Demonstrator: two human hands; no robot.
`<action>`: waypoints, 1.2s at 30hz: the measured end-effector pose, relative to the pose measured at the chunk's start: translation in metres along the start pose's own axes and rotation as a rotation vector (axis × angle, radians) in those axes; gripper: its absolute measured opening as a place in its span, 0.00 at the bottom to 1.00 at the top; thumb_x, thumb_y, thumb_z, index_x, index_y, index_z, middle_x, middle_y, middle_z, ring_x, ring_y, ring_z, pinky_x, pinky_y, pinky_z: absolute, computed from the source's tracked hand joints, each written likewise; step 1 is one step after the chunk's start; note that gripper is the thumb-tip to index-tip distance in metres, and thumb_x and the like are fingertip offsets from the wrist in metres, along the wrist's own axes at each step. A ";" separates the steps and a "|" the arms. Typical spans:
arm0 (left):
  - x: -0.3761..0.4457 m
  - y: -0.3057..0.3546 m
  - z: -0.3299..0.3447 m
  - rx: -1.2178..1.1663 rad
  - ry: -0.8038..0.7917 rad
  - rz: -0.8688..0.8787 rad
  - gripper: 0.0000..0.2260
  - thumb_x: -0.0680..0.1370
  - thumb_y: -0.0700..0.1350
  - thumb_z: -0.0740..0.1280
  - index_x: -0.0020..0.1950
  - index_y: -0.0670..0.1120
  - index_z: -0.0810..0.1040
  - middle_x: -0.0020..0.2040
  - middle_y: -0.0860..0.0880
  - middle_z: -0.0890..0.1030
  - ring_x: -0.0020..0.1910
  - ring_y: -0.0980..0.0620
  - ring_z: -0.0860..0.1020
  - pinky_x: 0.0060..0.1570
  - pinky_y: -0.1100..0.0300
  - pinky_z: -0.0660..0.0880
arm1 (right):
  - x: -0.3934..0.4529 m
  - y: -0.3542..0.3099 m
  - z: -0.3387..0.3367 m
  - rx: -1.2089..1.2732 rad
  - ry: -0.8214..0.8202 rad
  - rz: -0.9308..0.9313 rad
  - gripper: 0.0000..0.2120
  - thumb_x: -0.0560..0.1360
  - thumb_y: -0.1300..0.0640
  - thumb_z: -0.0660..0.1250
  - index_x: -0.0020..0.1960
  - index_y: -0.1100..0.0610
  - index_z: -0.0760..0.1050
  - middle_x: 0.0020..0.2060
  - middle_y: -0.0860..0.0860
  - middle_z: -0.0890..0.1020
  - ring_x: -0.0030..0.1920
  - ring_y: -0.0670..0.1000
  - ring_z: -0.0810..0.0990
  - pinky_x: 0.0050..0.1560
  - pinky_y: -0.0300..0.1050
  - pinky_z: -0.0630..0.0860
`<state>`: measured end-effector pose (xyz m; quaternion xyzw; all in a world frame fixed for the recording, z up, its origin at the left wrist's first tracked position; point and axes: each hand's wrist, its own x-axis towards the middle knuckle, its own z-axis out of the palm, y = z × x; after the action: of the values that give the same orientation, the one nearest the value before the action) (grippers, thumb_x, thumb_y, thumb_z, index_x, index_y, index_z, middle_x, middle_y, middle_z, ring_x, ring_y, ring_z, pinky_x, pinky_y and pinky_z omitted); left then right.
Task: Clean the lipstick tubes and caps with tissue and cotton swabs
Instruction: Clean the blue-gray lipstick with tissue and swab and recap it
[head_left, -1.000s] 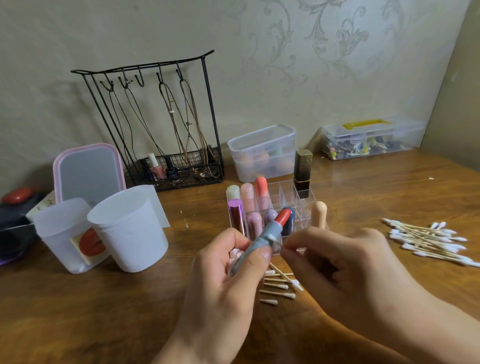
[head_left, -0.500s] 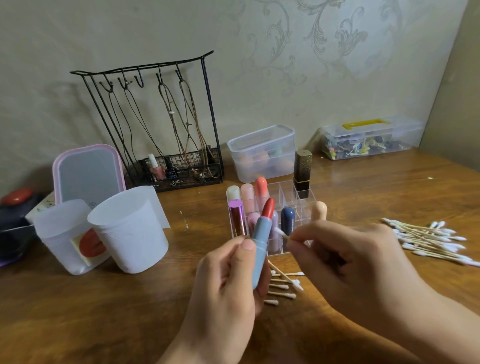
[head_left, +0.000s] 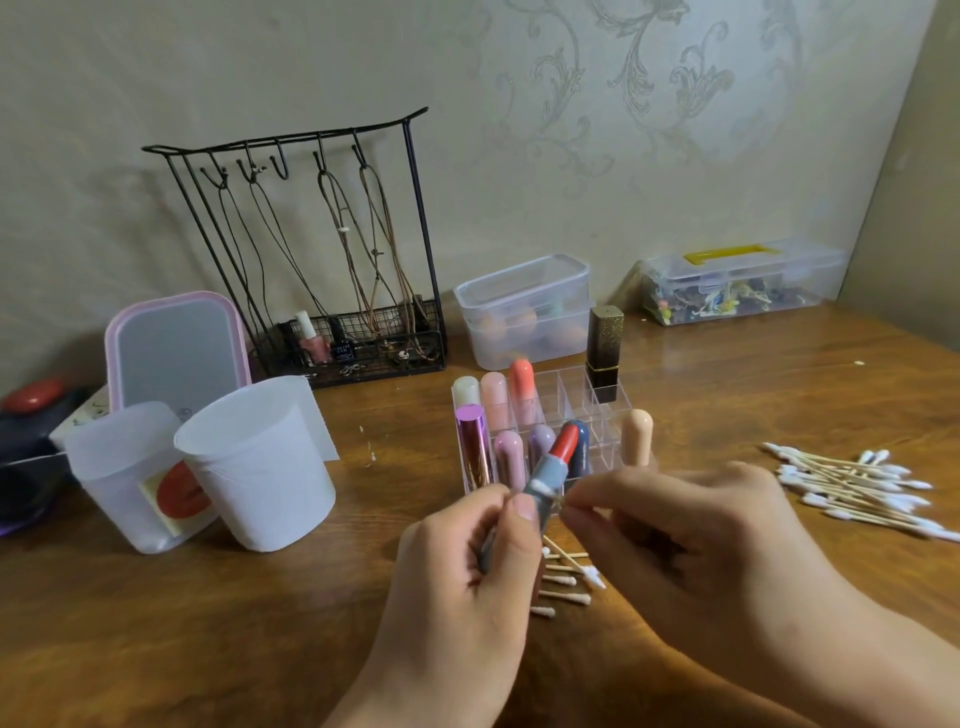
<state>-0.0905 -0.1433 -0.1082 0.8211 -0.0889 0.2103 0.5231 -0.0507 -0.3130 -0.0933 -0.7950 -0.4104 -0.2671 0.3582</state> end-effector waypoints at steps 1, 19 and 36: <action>0.001 -0.001 -0.001 0.055 -0.011 0.050 0.19 0.70 0.66 0.53 0.43 0.56 0.76 0.35 0.52 0.77 0.35 0.52 0.76 0.28 0.58 0.71 | 0.000 0.000 0.000 -0.007 -0.005 -0.002 0.01 0.74 0.55 0.71 0.44 0.51 0.81 0.28 0.38 0.69 0.25 0.39 0.67 0.26 0.33 0.67; -0.005 -0.002 0.011 0.039 -0.109 -0.090 0.14 0.79 0.50 0.57 0.40 0.46 0.76 0.30 0.72 0.75 0.34 0.73 0.73 0.36 0.76 0.66 | -0.007 -0.003 0.018 -0.284 0.070 -0.099 0.06 0.74 0.57 0.67 0.44 0.58 0.81 0.29 0.50 0.76 0.24 0.52 0.69 0.20 0.48 0.69; 0.003 -0.002 -0.007 -0.647 -0.253 -0.513 0.26 0.58 0.66 0.74 0.48 0.51 0.85 0.42 0.49 0.86 0.44 0.55 0.84 0.44 0.62 0.79 | -0.014 0.005 0.021 -0.364 0.060 -0.162 0.05 0.76 0.57 0.69 0.49 0.57 0.83 0.28 0.50 0.74 0.24 0.53 0.68 0.19 0.46 0.68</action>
<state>-0.0891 -0.1354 -0.1062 0.6298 -0.0068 -0.0674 0.7738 -0.0511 -0.3048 -0.1182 -0.8025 -0.4071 -0.3886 0.1979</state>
